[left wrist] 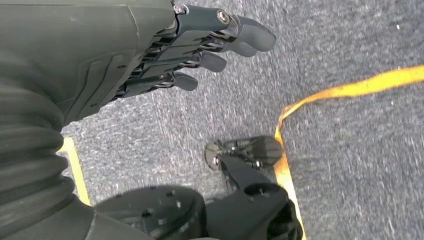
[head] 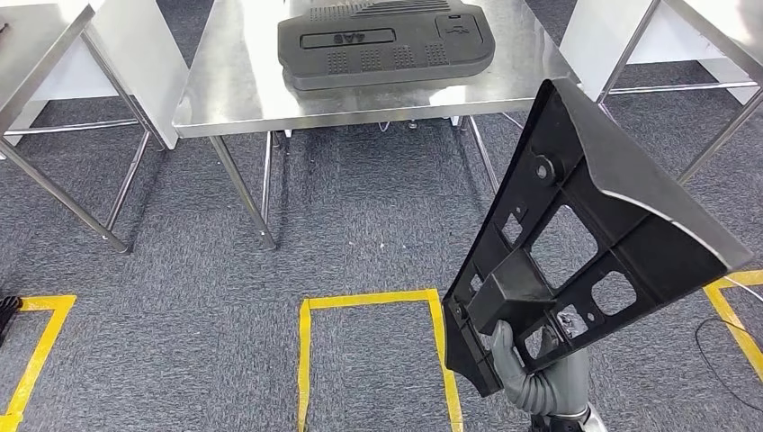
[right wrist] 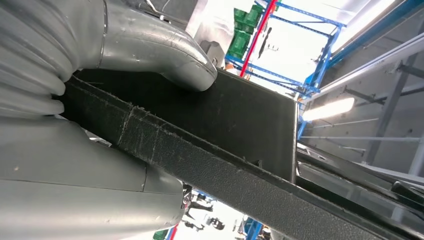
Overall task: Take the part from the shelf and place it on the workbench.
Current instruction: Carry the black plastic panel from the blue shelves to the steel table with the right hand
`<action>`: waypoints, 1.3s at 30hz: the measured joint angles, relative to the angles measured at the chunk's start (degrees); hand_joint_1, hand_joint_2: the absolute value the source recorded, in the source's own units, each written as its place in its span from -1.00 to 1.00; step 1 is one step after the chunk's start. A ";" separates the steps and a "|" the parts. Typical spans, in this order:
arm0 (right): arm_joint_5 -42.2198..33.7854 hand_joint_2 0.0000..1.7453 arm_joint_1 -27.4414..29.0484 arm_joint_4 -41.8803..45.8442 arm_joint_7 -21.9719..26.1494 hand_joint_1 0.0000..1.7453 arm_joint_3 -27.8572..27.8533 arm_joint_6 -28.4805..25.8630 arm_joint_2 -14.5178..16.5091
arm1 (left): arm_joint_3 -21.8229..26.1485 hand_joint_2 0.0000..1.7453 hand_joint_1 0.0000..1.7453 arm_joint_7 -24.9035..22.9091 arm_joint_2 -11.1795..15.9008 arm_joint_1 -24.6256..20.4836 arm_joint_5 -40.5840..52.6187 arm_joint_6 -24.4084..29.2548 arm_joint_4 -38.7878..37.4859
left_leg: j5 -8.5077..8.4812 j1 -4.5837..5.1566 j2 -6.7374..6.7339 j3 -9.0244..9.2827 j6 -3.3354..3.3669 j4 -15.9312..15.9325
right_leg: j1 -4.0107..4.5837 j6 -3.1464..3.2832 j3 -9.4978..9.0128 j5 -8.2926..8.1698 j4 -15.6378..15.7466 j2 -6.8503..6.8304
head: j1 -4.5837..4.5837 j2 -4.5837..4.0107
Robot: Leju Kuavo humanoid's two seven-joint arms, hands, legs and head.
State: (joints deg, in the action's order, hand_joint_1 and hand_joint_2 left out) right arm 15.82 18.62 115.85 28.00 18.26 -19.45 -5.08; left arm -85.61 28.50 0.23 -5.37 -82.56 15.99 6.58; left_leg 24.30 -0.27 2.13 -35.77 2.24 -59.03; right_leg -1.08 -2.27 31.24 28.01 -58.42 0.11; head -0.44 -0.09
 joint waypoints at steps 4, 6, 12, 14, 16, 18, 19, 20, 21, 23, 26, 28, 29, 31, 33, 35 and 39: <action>0.26 1.00 -0.02 -0.04 0.00 1.00 -0.06 -0.04 0.03 | 0.00 1.00 -1.00 -0.67 -0.02 0.00 0.26 -0.02 0.00 | -0.13 -0.12 0.00 0.09 -0.41 0.21 | 0.20 0.13 0.00 0.06 -0.04 0.00 | 0.01 0.00; 0.28 1.00 -0.04 -0.10 -0.01 1.00 -0.06 -0.04 0.03 | 0.00 1.00 -1.00 -1.01 -0.02 0.00 0.31 0.02 0.00 | -0.10 -0.25 0.00 0.09 -1.34 0.26 | 0.29 0.22 0.01 0.11 -0.07 0.00 | 0.01 0.00; 0.80 1.00 -0.28 -0.32 -0.02 1.00 -0.05 -0.04 0.03 | -0.03 1.00 -1.00 -1.99 -0.04 0.00 0.84 0.06 0.00 | -0.04 -0.28 0.00 0.02 -2.45 0.28 | 0.24 0.27 0.06 0.16 -0.08 -0.01 | 0.05 0.00; 0.82 1.00 -0.34 -0.38 -0.02 1.00 -0.05 -0.04 0.03 | -0.04 1.00 -1.00 -2.02 -0.04 0.00 0.88 0.08 0.00 | -0.03 -0.15 0.00 0.01 -2.43 0.27 | 0.11 0.27 0.24 0.16 -0.05 -0.02 | 0.05 0.00; 0.89 1.00 -0.37 -0.44 -0.03 1.00 -0.05 -0.04 0.03 | -0.04 1.00 -1.00 -2.05 -0.04 0.00 0.90 0.09 0.00 | -0.01 -0.01 0.00 0.00 -2.41 0.27 | -0.02 0.26 0.48 0.16 -0.03 -0.03 | 0.05 0.00; 1.10 1.00 -0.43 -0.51 -0.14 1.00 -0.05 -0.04 0.03 | -0.04 1.00 -1.00 -2.13 -0.04 0.00 0.90 0.08 0.00 | 0.00 0.10 0.00 -0.01 -2.39 0.27 | -0.13 0.25 0.58 0.16 -0.02 -0.03 | 0.05 0.00; 1.20 1.00 -0.48 -0.56 -0.25 1.00 -0.05 -0.04 0.03 | -0.05 1.00 -1.00 -2.19 -0.04 -0.01 0.90 0.07 0.00 | 0.00 0.14 0.00 -0.02 -2.39 0.27 | -0.16 0.24 0.59 0.16 -0.02 -0.03 | 0.05 0.00; 1.28 1.00 -0.53 -0.63 -0.35 1.00 -0.05 -0.04 0.03 | -0.06 1.00 -1.00 -2.25 -0.04 -0.01 0.91 0.05 0.00 | 0.00 0.17 0.00 -0.03 -2.38 0.27 | -0.19 0.23 0.60 0.16 -0.02 -0.03 | 0.05 0.00; 1.32 1.00 -0.59 -0.71 -0.44 1.00 -0.05 -0.03 0.03 | -0.08 1.00 -1.00 -2.31 -0.04 -0.01 0.91 0.03 0.00 | -0.01 0.19 0.00 -0.04 -2.38 0.26 | -0.22 0.23 0.60 0.15 -0.02 -0.03 | 0.05 0.00; 1.35 1.00 -0.67 -0.84 -0.49 1.00 -0.05 -0.02 0.03 | -0.15 1.00 -1.00 -2.35 -0.04 -0.01 0.92 0.03 0.00 | -0.01 0.21 0.01 -0.05 -2.37 0.25 | -0.25 0.21 0.58 0.14 -0.02 -0.03 | 0.04 0.00; 1.46 1.00 -0.71 -0.93 -0.52 1.00 -0.05 -0.02 0.03 | -0.22 1.00 -1.00 -2.35 -0.04 -0.01 0.92 0.03 0.00 | -0.03 0.23 0.01 -0.11 -2.36 0.23 | -0.25 0.20 0.32 0.12 -0.02 -0.03 | 0.04 0.00; 1.54 1.00 -0.70 -0.96 -0.52 1.00 -0.05 -0.02 0.03 | -0.24 1.00 -1.00 -2.34 -0.02 -0.01 0.92 0.03 -0.01 | 0.02 0.28 0.01 -0.20 -2.32 0.12 | -0.41 0.09 0.13 0.05 0.14 -0.02 | 0.04 0.00; 1.62 1.00 -0.72 -0.96 -0.52 1.00 -0.05 -0.03 0.04 | -0.24 1.00 -1.00 -2.32 0.01 -0.01 0.92 0.04 -0.01 | 0.07 0.34 0.03 -0.16 -2.07 0.18 | -0.53 -0.06 0.03 -0.04 0.41 -0.03 | 0.02 0.00; 1.84 1.00 -0.72 -0.89 -0.54 1.00 -0.07 -0.04 0.06 | -0.24 1.00 -1.00 -2.24 -0.07 0.00 0.92 0.08 0.01 | -0.38 0.23 0.01 0.82 -1.21 1.74 | -0.56 -0.49 -0.57 -0.28 1.31 -0.13 | -0.03 0.00; 1.96 1.00 -0.82 -0.84 -0.56 1.00 -0.08 -0.11 0.05 | -0.24 1.00 -1.00 -2.17 -0.29 -0.04 0.91 0.12 0.04 | -1.41 -0.32 -0.12 2.58 -0.46 4.47 | -0.14 -0.54 -0.07 0.61 -0.03 -0.21 | 0.15 0.00; 2.00 1.00 -0.87 -0.89 -0.60 1.00 -0.07 -0.20 0.04 | -0.24 1.00 -1.00 -2.19 -0.44 -0.18 0.90 0.13 0.04 | -1.90 -0.73 -0.23 3.22 -0.33 5.64 | -0.14 -0.33 3.04 3.21 -5.76 -0.16 | 0.38 0.00; 2.26 1.00 -0.56 -1.14 -0.78 1.00 -0.08 -0.42 0.00 | -0.26 1.00 -1.00 -2.39 -0.55 -0.11 0.90 0.61 0.04 | -1.72 -1.64 -0.11 2.65 -1.40 5.23 | -1.60 -2.43 5.41 3.73 -9.46 -0.15 | 0.36 0.00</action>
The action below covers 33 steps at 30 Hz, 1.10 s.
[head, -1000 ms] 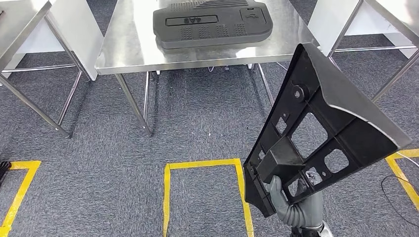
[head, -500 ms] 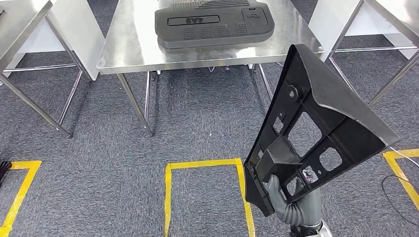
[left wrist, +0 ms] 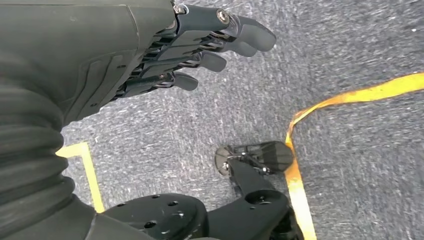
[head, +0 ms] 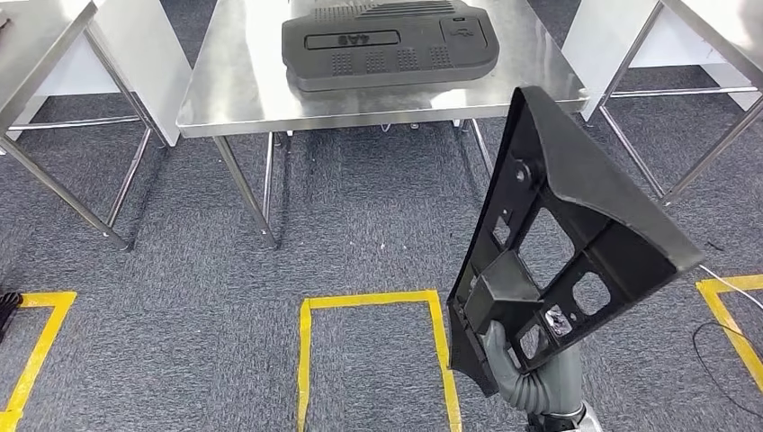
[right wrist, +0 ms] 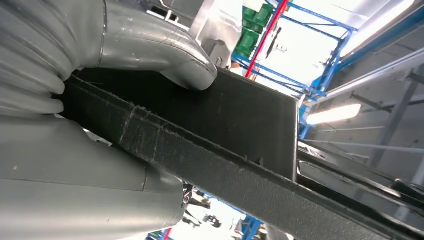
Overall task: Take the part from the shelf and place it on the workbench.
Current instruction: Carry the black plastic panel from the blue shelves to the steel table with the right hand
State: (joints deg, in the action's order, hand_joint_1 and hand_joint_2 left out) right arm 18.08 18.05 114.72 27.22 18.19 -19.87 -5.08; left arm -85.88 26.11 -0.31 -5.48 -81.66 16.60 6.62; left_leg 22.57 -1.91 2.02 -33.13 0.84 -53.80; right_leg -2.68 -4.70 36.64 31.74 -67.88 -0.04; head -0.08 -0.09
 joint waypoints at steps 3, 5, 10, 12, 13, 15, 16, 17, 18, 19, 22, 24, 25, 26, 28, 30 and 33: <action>0.28 1.00 0.06 -0.11 -0.17 1.00 0.02 -0.43 0.04 | -0.10 1.00 -1.00 0.07 0.16 0.06 0.01 1.14 -0.12 | 1.20 -0.71 0.25 -0.94 -2.26 -2.31 | -1.25 -2.07 -4.85 -3.28 8.79 0.15 | 0.41 0.00; 0.54 1.00 0.28 -0.14 -0.28 1.00 -0.03 -0.68 0.00 | -0.18 1.00 -1.00 0.19 0.24 0.10 0.01 1.62 -0.28 | 1.96 -0.61 0.26 -1.16 -3.28 -3.39 | -1.03 -0.57 -5.38 -3.18 9.08 0.33 | 0.35 0.00; 0.72 1.00 0.60 -0.06 -0.30 1.00 -0.12 -0.78 0.00 | -0.25 1.00 -1.00 0.26 -0.14 0.09 0.01 1.82 -0.31 | 5.15 -0.97 -1.43 -3.57 -3.04 -9.65 | -0.19 2.08 -6.07 -2.94 8.75 0.21 | -0.38 0.00; 0.72 1.00 0.64 -0.05 -0.30 1.00 -0.13 -0.78 0.01 | -0.27 1.00 -1.00 0.26 -0.17 0.08 0.01 1.88 -0.31 | 8.37 -0.42 -1.77 -8.00 -2.37 -18.06 | 0.44 2.55 -6.29 -2.63 8.73 0.04 | -0.40 0.00; 0.72 1.00 0.65 -0.05 -0.30 1.00 -0.13 -0.78 0.01 | -0.27 1.00 -1.00 0.26 -0.19 0.12 0.01 1.92 -0.31 | 9.05 -0.14 -1.76 -9.77 -1.97 -21.07 | 0.77 2.83 -6.47 -2.45 8.72 -0.02 | -0.39 0.00; 0.72 1.00 0.65 -0.05 -0.30 1.00 -0.13 -0.78 0.01 | -0.28 1.00 -1.00 0.25 -0.19 0.20 0.01 1.97 -0.31 | 7.09 0.58 -1.76 -10.28 -0.87 -20.60 | 1.26 3.41 -7.06 -2.01 8.72 -0.05 | -0.37 0.00; 0.72 1.00 0.65 -0.05 -0.30 1.00 -0.13 -0.78 0.01 | -0.28 1.00 -1.00 0.25 -0.17 0.21 0.01 1.99 -0.32 | 4.85 1.06 -1.77 -9.00 -0.19 -17.27 | 1.37 3.59 -7.45 -1.73 8.73 -0.05 | -0.36 0.00; 0.72 1.00 0.64 -0.05 -0.30 1.00 -0.13 -0.78 0.01 | -0.28 1.00 -1.00 0.25 -0.14 0.22 0.01 2.00 -0.33 | 2.83 1.60 -1.79 -7.37 0.49 -13.45 | 1.42 3.69 -7.63 -1.44 8.76 -0.04 | -0.38 0.00; 0.72 1.00 0.64 -0.05 -0.30 1.00 -0.13 -0.79 0.01 | -0.29 1.00 -1.00 0.25 -0.07 0.19 0.01 2.00 -0.35 | 1.56 2.09 -1.84 -5.87 0.97 -10.06 | 1.56 3.59 -7.80 -1.12 8.78 -0.01 | -0.39 0.00; 0.72 1.00 0.66 -0.05 -0.30 1.00 -0.13 -0.79 0.01 | -0.29 1.00 -1.00 0.23 -0.01 0.12 0.02 2.01 -0.36 | 1.09 2.48 -1.88 -4.91 1.21 -7.93 | 1.65 3.39 -7.79 -0.86 8.83 -0.01 | -0.40 0.00; 0.73 1.00 0.67 -0.03 -0.31 1.00 -0.13 -0.80 0.03 | -0.31 1.00 -1.00 0.19 0.06 -0.08 0.03 2.03 -0.37 | 1.78 2.92 -1.74 -4.22 1.33 -6.52 | 1.62 2.67 -7.94 -0.39 9.44 -0.18 | -0.44 0.00; 0.74 1.00 0.62 0.04 -0.32 1.00 -0.13 -0.82 0.02 | -0.32 1.00 -1.00 0.19 0.01 -0.06 0.02 2.04 -0.37 | 1.78 2.68 -1.55 -3.22 1.55 -5.32 | 1.64 2.44 -7.84 0.29 8.43 -0.25 | -0.38 0.00; 0.74 1.00 0.60 0.07 -0.32 1.00 -0.13 -0.84 0.01 | -0.32 1.00 -1.00 0.18 -0.01 -0.09 0.02 2.04 -0.37 | 1.78 2.51 -1.48 -2.69 1.68 -4.79 | 1.69 2.50 -6.81 1.13 6.35 -0.21 | -0.32 0.00; 0.74 1.00 0.61 0.08 -0.32 1.00 -0.13 -0.86 0.00 | -0.33 1.00 -1.00 0.16 -0.04 -0.15 0.02 2.02 -0.37 | 1.88 2.49 -1.42 -2.36 1.82 -4.53 | 1.70 2.65 -4.87 2.24 3.12 -0.15 | -0.28 0.00; 0.74 1.00 0.67 0.07 -0.34 1.00 -0.10 -0.87 -0.01 | -0.34 1.00 -1.00 0.09 -0.09 -0.23 0.02 1.95 -0.37 | 2.26 2.56 -1.27 -2.07 2.06 -4.50 | 1.72 2.66 0.21 4.11 -3.95 -0.09 | -0.30 0.00; 0.74 1.00 0.70 0.05 -0.36 1.00 -0.10 -0.90 -0.02 | -0.39 1.00 -1.00 -0.01 -0.21 -0.22 0.01 1.86 -0.37 | 2.76 2.60 -1.03 -1.56 2.07 -4.51 | 1.70 1.76 2.67 2.78 -5.20 -0.07 | -0.31 0.00; 0.74 1.00 0.67 0.05 -0.38 1.00 -0.10 -0.95 -0.02 | -0.51 1.00 -1.00 -0.07 -0.39 -0.23 0.01 1.78 -0.36 | 3.70 2.68 -0.64 -0.31 1.56 -4.59 | 1.70 0.28 -0.61 -3.59 5.03 -0.06 | -0.26 0.00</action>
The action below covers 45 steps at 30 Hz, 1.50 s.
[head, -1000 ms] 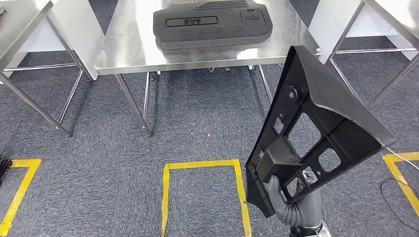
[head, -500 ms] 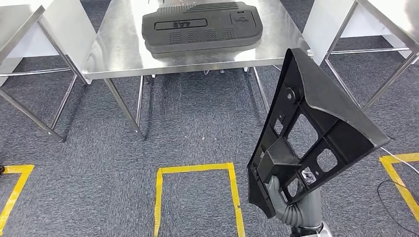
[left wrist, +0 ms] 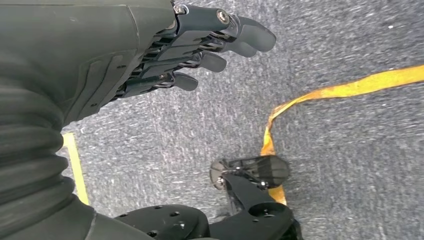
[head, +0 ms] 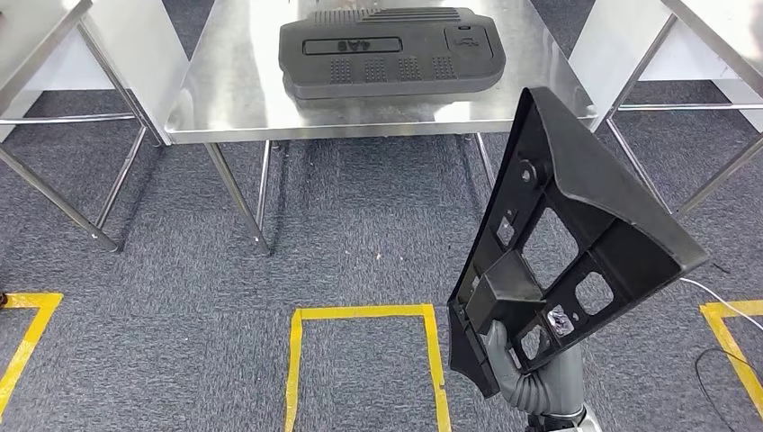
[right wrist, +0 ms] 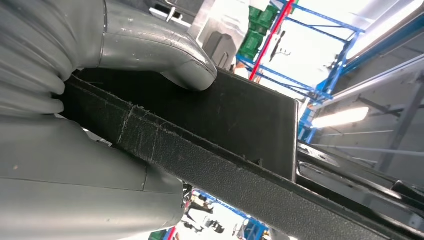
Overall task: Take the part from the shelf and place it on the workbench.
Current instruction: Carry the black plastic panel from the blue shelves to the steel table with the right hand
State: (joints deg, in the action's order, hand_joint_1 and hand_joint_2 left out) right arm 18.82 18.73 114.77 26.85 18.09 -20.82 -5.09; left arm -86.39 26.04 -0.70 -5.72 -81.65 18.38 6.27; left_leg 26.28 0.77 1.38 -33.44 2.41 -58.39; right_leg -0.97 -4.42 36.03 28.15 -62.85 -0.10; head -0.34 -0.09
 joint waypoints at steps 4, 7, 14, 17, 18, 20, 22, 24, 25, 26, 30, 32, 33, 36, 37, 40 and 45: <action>0.00 1.00 -0.02 0.02 -0.01 1.00 -0.01 -0.09 -0.02 | -0.07 1.00 -1.00 -0.07 -0.02 -0.02 0.00 0.01 0.00 | 0.81 0.25 0.18 0.53 -0.91 -0.13 | 0.25 2.17 -2.20 -2.39 4.39 0.08 | -0.12 0.00; 0.00 1.00 -0.03 0.04 -0.03 1.00 -0.07 -0.26 -0.03 | -0.11 1.00 -1.00 -0.16 0.03 -0.01 0.01 0.02 -0.01 | 2.76 -0.04 -0.15 -0.51 -1.85 -3.21 | -0.25 3.31 -2.99 -2.27 4.83 -0.01 | -0.33 0.00; 0.92 1.00 0.28 0.29 -0.04 1.00 -0.18 -0.96 -0.05 | -0.23 1.00 -1.00 -0.65 -0.08 0.22 -0.01 -0.06 0.01 | 2.32 -1.82 -0.85 -5.76 -3.34 -10.43 | -0.61 3.63 -5.04 -0.79 4.86 0.03 | -0.57 0.00; 1.51 1.00 0.28 0.79 0.00 1.00 -0.28 -1.40 -0.16 | -0.25 1.00 -1.00 -0.66 -0.11 0.11 -0.02 -0.10 0.02 | -0.76 -1.70 -1.08 -1.53 -3.34 -1.86 | -0.48 2.45 -5.53 0.15 4.85 0.07 | -0.66 0.00; 1.61 1.00 0.28 0.91 0.02 1.00 -0.31 -1.50 -0.20 | -0.25 1.00 -1.00 -0.67 -0.13 0.08 -0.02 -0.13 0.03 | -0.41 -1.45 -1.00 -1.29 -3.08 -1.38 | -0.44 2.08 -5.50 0.29 5.01 0.06 | -0.70 0.00; 2.00 1.00 0.28 1.18 0.04 1.00 -0.33 -1.65 -0.30 | -0.26 1.00 -1.00 -0.68 -0.10 0.09 -0.05 -0.19 0.02 | -0.36 -1.23 -0.86 -1.28 -2.21 -1.09 | -0.65 1.46 -5.73 0.43 5.33 0.02 | -0.70 0.00; 2.60 1.00 0.26 1.57 0.05 1.00 -0.43 -1.96 -0.51 | -0.27 1.00 -1.00 -0.69 -0.05 0.09 -0.10 -0.21 0.01 | -0.42 -1.22 -0.80 -1.03 -1.35 -0.73 | -0.72 1.29 -4.80 1.57 3.19 0.02 | -0.59 0.00; 3.02 1.00 0.33 1.89 0.04 1.00 -0.66 -2.44 -0.79 | -0.27 1.00 -1.00 -0.69 0.01 0.05 -0.27 -0.17 0.01 | -0.21 -1.05 -0.80 -0.78 -0.59 -0.61 | -0.55 1.83 -1.02 4.24 -3.72 0.04 | -0.42 0.00; 3.11 1.00 0.42 1.95 0.00 1.00 -0.82 -2.68 -0.92 | -0.27 1.00 -1.00 -0.69 0.02 0.04 -0.39 -0.17 0.01 | -0.04 -0.92 -0.79 -0.70 -0.29 -0.61 | -0.45 2.04 1.44 5.46 -7.77 0.05 | -0.38 0.00; 3.13 1.00 0.54 1.97 -0.09 1.00 -1.02 -2.87 -1.02 | -0.27 1.00 -1.00 -0.69 0.02 0.05 -0.50 -0.18 0.01 | 0.13 -0.79 -0.75 -0.57 -0.07 -0.62 | -0.36 2.05 3.45 6.03 -10.71 0.05 | -0.36 0.00; 3.05 1.00 0.87 2.21 -0.47 1.00 -1.82 -3.36 -1.12 | -0.27 1.00 -1.00 -0.68 -0.03 0.08 -0.61 -0.22 0.01 | 0.95 -0.48 -0.27 0.55 0.04 -0.63 | -0.09 0.90 1.45 0.61 -2.55 0.05 | -0.30 0.00; 3.03 1.00 0.93 2.46 -0.50 1.00 -2.03 -3.46 -1.12 | -0.27 1.00 -1.00 -0.68 -0.05 0.06 -0.62 -0.22 0.01 | 1.49 -0.17 -0.10 0.95 -0.35 -0.71 | 0.20 1.25 -1.33 -2.04 3.44 0.11 | -0.29 0.00; 3.02 1.00 0.96 2.55 -0.51 1.00 -2.09 -3.49 -1.12 | -0.27 1.00 -1.00 -0.68 -0.05 0.07 -0.62 -0.22 0.01 | 1.67 -0.06 -0.07 1.02 -0.55 -0.70 | 0.36 1.57 -1.81 -2.47 4.38 0.14 | -0.31 0.00; 3.02 1.00 1.04 2.75 -0.53 1.00 -2.22 -3.51 -1.13 | -0.27 1.00 -1.00 -0.68 0.01 0.06 -0.63 -0.24 0.00 | 2.10 -0.11 -0.18 1.21 -1.31 -0.65 | 0.01 2.26 -2.30 -2.69 4.83 0.14 | -0.30 0.00; 3.02 1.00 1.04 2.84 -0.53 1.00 -2.25 -3.53 -1.13 | -0.27 1.00 -1.00 -0.68 0.04 0.06 -0.63 -0.23 0.00 | 2.67 -0.15 -0.33 0.98 -1.67 -1.40 | -0.31 2.58 -2.70 -2.65 5.08 0.09 | -0.37 0.00; 2.99 1.00 1.03 2.95 -0.53 1.00 -2.26 -3.61 -1.05 | -0.29 1.00 -1.00 -0.66 0.05 0.09 -0.62 -0.22 0.01 | 6.58 -0.65 -0.75 -3.50 -2.67 -10.32 | -0.72 3.45 -3.86 -2.17 5.42 -0.04 | -0.76 0.00; 2.67 1.00 1.14 2.95 -0.53 1.00 -2.26 -3.62 -0.87 | -0.46 1.00 -1.00 -0.66 0.07 0.17 -0.62 -0.22 -0.01 | 2.26 -2.17 -1.01 -5.00 -3.84 -9.50 | -1.16 2.73 -5.27 -0.97 5.36 0.18 | -0.81 0.00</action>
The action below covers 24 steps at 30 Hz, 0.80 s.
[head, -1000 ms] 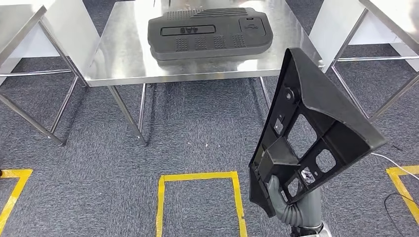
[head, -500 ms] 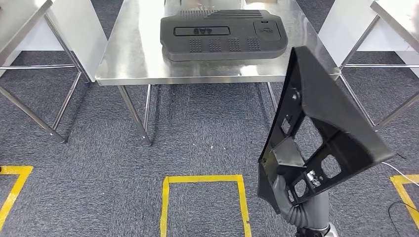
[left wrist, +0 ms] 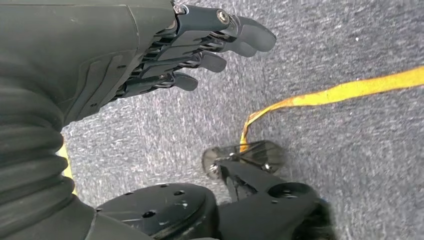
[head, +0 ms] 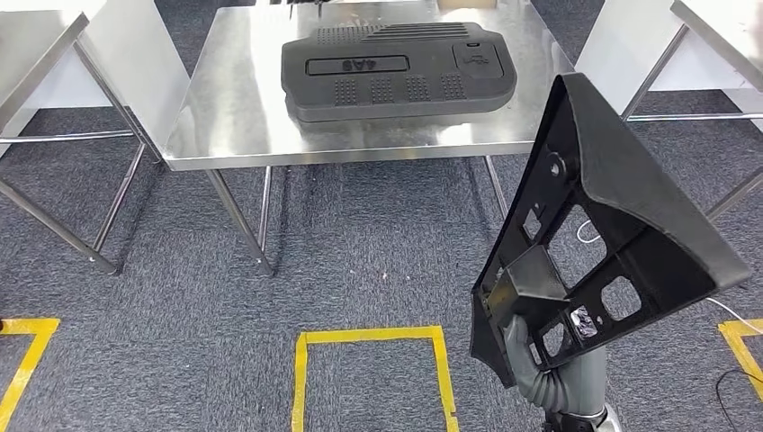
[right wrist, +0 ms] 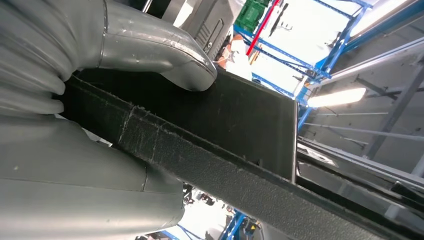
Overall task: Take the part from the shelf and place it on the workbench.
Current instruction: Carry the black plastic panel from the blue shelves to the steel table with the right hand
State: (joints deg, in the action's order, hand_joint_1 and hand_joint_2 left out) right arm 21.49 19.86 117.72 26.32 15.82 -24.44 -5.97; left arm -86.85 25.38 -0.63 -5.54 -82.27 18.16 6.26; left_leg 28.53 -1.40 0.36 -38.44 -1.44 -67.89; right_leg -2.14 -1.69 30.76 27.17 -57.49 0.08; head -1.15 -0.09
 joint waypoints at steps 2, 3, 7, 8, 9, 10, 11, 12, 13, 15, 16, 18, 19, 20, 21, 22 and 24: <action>-0.01 1.00 0.06 0.03 0.02 1.00 0.00 -0.02 0.04 | -0.13 1.00 -1.00 -0.04 -0.16 -0.09 0.00 -0.04 0.05 | -2.15 -0.19 -0.01 3.06 -0.19 6.00 | 0.18 -0.91 -0.30 0.70 -0.15 0.07 | -0.20 0.00; 0.11 1.00 0.08 0.05 0.04 1.00 0.01 -0.05 0.04 | -0.18 1.00 -1.00 -0.08 -0.26 -0.13 0.00 -0.07 0.07 | -2.16 -0.11 0.03 3.77 0.03 7.25 | 0.31 -1.28 -0.27 0.91 -0.11 0.07 | -0.23 0.00; 0.46 1.00 0.09 0.11 0.19 1.00 0.07 -0.19 0.12 | -0.24 1.00 -1.00 -0.17 -0.32 -0.09 -0.05 -0.12 0.08 | -1.86 0.50 0.25 4.01 1.97 7.76 | 0.16 -2.22 -0.30 1.36 -0.49 0.00 | 0.03 0.00; 0.46 1.00 0.09 0.11 0.21 1.00 0.07 -0.20 0.11 | -0.25 1.00 -1.00 -0.17 -0.30 -0.10 -0.06 -0.11 0.08 | -1.86 0.55 0.25 4.09 2.40 7.86 | 0.14 -2.13 0.85 2.20 -2.55 -0.01 | 0.08 0.00; 0.46 1.00 0.09 0.11 0.22 1.00 0.07 -0.21 0.11 | -0.25 1.00 -1.00 -0.17 -0.28 -0.12 -0.07 -0.11 0.08 | -1.79 0.61 0.25 4.16 2.78 7.91 | 0.24 -1.90 2.76 3.40 -5.85 -0.01 | 0.17 0.00; 0.46 1.00 0.09 0.11 0.23 1.00 0.07 -0.21 0.11 | -0.26 1.00 -1.00 -0.17 -0.27 -0.15 -0.08 -0.11 0.07 | -1.67 0.75 0.26 4.19 3.09 7.90 | 0.44 -1.61 5.18 4.73 -10.00 -0.01 | 0.25 0.00; 0.46 1.00 0.10 0.10 0.23 1.00 0.07 -0.22 0.11 | -0.26 1.00 -1.00 -0.17 -0.26 -0.16 -0.09 -0.13 0.07 | -1.53 0.93 0.26 4.25 3.37 7.90 | 0.63 -1.42 7.80 5.84 -14.20 -0.01 | 0.28 0.00; 0.46 1.00 0.10 0.10 0.22 1.00 0.07 -0.22 0.11 | -0.26 1.00 -1.00 -0.17 -0.27 -0.15 -0.10 -0.14 0.08 | -1.38 1.11 0.27 4.37 3.57 7.90 | 0.77 -1.42 9.68 6.16 -16.76 -0.01 | 0.30 0.00; 0.46 1.00 0.10 0.09 0.22 1.00 0.07 -0.22 0.11 | -0.27 1.00 -1.00 -0.17 -0.27 -0.15 -0.11 -0.16 0.08 | -1.23 1.29 0.32 4.57 3.73 7.89 | 0.90 -1.57 10.57 5.62 -17.32 -0.01 | 0.31 0.00; 0.45 1.00 0.10 0.10 0.21 1.00 0.07 -0.22 0.11 | -0.27 1.00 -1.00 -0.15 -0.29 -0.16 -0.14 -0.16 0.08 | -0.90 1.52 0.52 5.17 3.88 7.90 | 1.26 -1.97 8.95 2.18 -11.85 -0.01 | 0.32 0.00; 0.40 1.00 0.09 0.10 0.19 1.00 0.07 -0.22 0.11 | -0.27 1.00 -1.00 -0.08 -0.34 -0.18 -0.16 -0.14 0.08 | -0.72 1.65 0.65 5.42 3.86 7.88 | 1.51 -1.92 7.37 0.33 -7.72 0.02 | 0.32 0.00; 0.20 1.00 0.10 0.11 0.09 1.00 0.07 -0.22 0.11 | -0.27 1.00 -1.00 0.22 -0.45 -0.23 -0.24 -0.05 0.08 | -0.34 1.95 0.86 5.64 3.59 7.84 | 1.93 -1.37 4.96 -1.99 -2.21 0.07 | 0.26 0.00; 0.02 1.00 0.12 0.11 0.04 1.00 0.07 -0.22 0.11 | -0.27 1.00 -1.00 0.41 -0.48 -0.22 -0.28 -0.02 0.08 | -0.17 2.11 0.91 5.65 3.61 7.78 | 2.00 -1.17 4.60 -2.32 -1.43 0.10 | 0.24 0.00; -0.17 1.00 0.13 0.11 0.01 1.00 0.07 -0.22 0.11 | -0.28 1.00 -1.00 0.56 -0.49 -0.21 -0.32 0.00 0.08 | -0.04 2.19 0.91 5.68 3.64 7.76 | 2.02 -1.12 4.44 -2.49 -1.36 0.09 | 0.22 0.00; -0.35 1.00 0.13 0.11 0.01 1.00 0.06 -0.21 0.11 | -0.29 1.00 -1.00 0.68 -0.49 -0.19 -0.33 0.01 0.08 | 0.00 2.17 0.88 5.72 3.76 7.78 | 2.02 -1.17 4.42 -2.55 -1.34 0.11 | 0.21 0.00; -0.51 1.00 0.13 0.11 0.00 1.00 0.05 -0.20 0.11 | -0.30 1.00 -1.00 0.75 -0.48 -0.18 -0.33 0.01 0.08 | 0.04 2.16 0.85 5.79 3.88 7.82 | 2.02 -1.24 4.41 -2.60 -1.31 0.13 | 0.22 0.00; -0.71 1.00 0.14 0.11 0.00 1.00 0.05 -0.15 0.10 | -0.32 1.00 -1.00 0.85 -0.48 -0.19 -0.33 0.02 0.08 | 0.04 2.12 0.82 5.91 3.84 8.00 | 2.06 -1.18 4.39 -2.56 -1.31 0.17 | 0.20 0.00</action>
State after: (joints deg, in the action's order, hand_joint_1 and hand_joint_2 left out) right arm 20.78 20.00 117.83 26.32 15.87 -24.58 -5.86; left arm -87.18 26.22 -1.11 -5.74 -82.60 18.18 6.34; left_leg 28.58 0.72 1.18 -32.52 2.40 -59.89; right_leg -0.07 -2.87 35.15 24.61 -58.80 0.25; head -0.95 -0.09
